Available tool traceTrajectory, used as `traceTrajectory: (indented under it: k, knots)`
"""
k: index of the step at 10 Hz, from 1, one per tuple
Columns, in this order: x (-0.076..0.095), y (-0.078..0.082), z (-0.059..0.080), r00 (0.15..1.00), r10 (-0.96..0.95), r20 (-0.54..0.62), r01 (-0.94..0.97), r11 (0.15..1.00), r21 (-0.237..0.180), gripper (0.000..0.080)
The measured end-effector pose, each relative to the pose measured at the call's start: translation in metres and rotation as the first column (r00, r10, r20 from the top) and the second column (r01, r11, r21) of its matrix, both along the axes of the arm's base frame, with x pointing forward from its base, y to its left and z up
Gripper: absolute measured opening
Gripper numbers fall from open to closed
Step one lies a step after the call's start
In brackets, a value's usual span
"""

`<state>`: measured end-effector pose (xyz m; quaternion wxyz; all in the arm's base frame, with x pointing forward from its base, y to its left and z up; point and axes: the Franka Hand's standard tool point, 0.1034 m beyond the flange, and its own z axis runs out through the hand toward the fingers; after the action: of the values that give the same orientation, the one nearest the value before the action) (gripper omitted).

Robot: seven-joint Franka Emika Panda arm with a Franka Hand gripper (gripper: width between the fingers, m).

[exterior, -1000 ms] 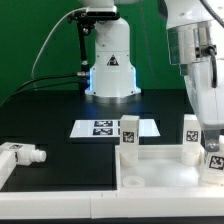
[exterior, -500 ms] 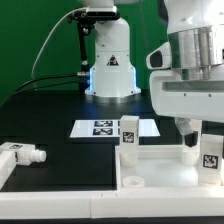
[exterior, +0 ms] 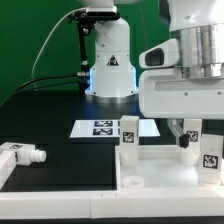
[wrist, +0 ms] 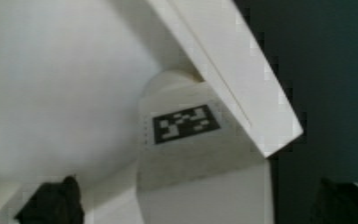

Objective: Assemble square table

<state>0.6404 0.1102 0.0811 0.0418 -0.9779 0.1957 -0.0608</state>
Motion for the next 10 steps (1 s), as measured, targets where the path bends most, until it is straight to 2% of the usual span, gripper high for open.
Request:
traceTrajectory:
  k: [2,4,5,6,8,10]
  knots:
    - [0.0002,-0.0015,-0.0003,0.998,-0.058,-0.001,0.058,0.998,0.007,0.0649]
    - [0.0002,-0.0015,-0.0004,0.997,-0.075,-0.002,0.075,0.997,0.01,0.0378]
    - [-0.0002,-0.0016,-0.0008,0.982,-0.191,-0.012,0.191,0.981,0.026,0.0283]
    - [-0.0007,-0.0014,-0.001,0.934,-0.355,-0.028,0.356,0.933,0.041,0.0283]
    - [-0.002,-0.002,-0.0014,0.777,-0.627,-0.055,0.63,0.774,0.061,0.0284]
    - [-0.0041,0.0035,-0.0018,0.485,-0.868,-0.108,0.874,0.478,0.085,0.0284]
